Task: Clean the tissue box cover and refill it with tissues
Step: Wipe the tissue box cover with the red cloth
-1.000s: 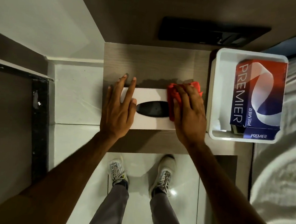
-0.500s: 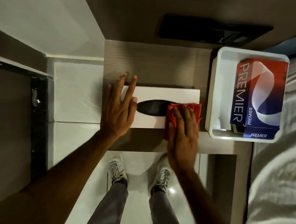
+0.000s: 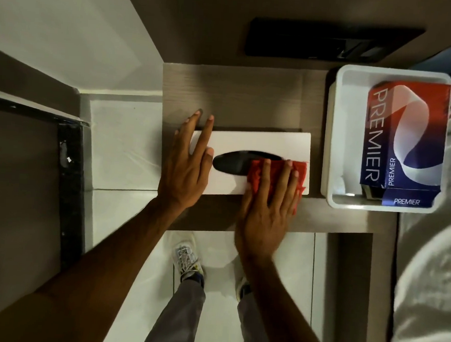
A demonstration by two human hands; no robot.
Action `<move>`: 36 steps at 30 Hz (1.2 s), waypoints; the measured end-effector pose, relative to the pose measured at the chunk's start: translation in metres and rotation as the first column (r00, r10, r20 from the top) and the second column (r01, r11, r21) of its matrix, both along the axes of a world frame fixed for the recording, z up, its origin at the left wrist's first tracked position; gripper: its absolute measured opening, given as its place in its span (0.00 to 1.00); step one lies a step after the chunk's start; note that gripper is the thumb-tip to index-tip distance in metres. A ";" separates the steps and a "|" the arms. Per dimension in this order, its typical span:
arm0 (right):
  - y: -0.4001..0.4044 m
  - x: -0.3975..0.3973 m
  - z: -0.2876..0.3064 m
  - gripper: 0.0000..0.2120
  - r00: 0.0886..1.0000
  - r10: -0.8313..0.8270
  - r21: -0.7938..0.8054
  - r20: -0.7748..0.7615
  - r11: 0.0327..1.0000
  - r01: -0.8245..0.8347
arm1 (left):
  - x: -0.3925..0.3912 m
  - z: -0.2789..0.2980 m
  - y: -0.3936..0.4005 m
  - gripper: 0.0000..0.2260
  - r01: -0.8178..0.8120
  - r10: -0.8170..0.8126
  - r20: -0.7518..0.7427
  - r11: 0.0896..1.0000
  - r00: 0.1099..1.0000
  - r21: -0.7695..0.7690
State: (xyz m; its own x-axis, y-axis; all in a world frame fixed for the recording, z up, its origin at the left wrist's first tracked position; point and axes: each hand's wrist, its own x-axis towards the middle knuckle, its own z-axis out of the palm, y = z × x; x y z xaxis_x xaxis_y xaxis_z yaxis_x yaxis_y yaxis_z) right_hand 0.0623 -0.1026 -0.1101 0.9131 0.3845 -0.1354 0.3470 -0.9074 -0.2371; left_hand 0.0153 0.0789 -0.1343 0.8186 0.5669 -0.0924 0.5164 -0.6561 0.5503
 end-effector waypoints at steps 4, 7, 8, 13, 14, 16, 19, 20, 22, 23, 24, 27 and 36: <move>0.040 -0.031 0.001 0.27 0.993 0.115 0.015 0.000 0.993 -0.115 | -0.002 -0.001 0.001 0.24 0.014 -0.014 0.014 1.000 1.000 -0.015; 0.008 -0.013 0.002 0.30 0.910 0.415 -0.004 -0.014 0.910 -0.415 | -0.001 0.001 0.002 0.24 0.013 -0.012 0.021 0.999 1.000 -0.030; -0.006 -0.001 0.002 0.31 0.898 0.439 0.002 -0.018 0.899 -0.439 | -0.001 0.001 0.001 0.24 0.012 -0.011 0.022 1.000 1.000 -0.024; -0.001 0.012 0.004 0.29 0.999 0.035 0.021 -0.040 0.999 -0.034 | 0.000 0.000 -0.001 0.24 -0.004 0.004 0.032 1.000 0.999 -0.003; 0.010 0.001 0.003 0.29 0.997 0.074 0.009 -0.019 0.997 -0.073 | -0.001 -0.001 -0.001 0.24 0.000 0.000 0.031 1.000 1.000 0.004; 0.022 -0.016 0.000 0.28 0.976 0.216 0.027 -0.015 0.976 -0.216 | -0.001 -0.002 0.000 0.24 0.002 -0.002 0.031 1.000 1.000 0.007; -0.002 -0.007 -0.005 0.30 0.895 0.447 0.025 -0.001 0.894 -0.447 | -0.002 -0.003 0.001 0.24 0.007 -0.007 0.023 1.000 1.000 0.000; -0.012 0.002 -0.006 0.32 0.878 0.479 0.028 0.002 0.877 -0.479 | -0.002 -0.003 0.001 0.24 0.008 -0.008 0.023 1.000 1.000 0.009; -0.028 0.016 -0.005 0.32 0.909 0.416 0.045 -0.012 0.909 -0.415 | -0.002 -0.002 0.001 0.24 0.008 -0.009 0.031 1.000 0.999 0.009; -0.031 0.020 -0.004 0.30 0.937 0.349 0.059 -0.016 0.936 -0.348 | -0.002 -0.001 0.001 0.24 0.006 -0.006 0.031 1.000 0.999 0.004; -0.031 0.023 -0.002 0.29 0.958 0.286 0.072 -0.021 0.956 -0.284 | -0.001 -0.001 0.000 0.24 0.002 -0.003 0.028 1.000 1.000 0.001; -0.018 0.025 -0.001 0.28 0.992 0.124 0.104 -0.033 0.987 -0.120 | -0.001 0.000 -0.001 0.25 -0.006 0.006 0.018 1.000 1.000 -0.009; 0.064 0.028 0.001 0.28 0.983 -0.176 -0.010 0.049 0.984 0.177 | -0.002 0.000 -0.002 0.26 -0.029 0.029 -0.011 1.000 1.000 0.007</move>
State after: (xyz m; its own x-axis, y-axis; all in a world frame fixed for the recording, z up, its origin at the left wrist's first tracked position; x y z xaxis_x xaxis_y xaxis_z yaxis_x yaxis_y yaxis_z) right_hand 0.0899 -0.0382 -0.1087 0.9721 0.2148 -0.0943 0.1914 -0.9586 -0.2109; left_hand 0.0134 0.0769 -0.1342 0.8005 0.5914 -0.0975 0.5417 -0.6443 0.5399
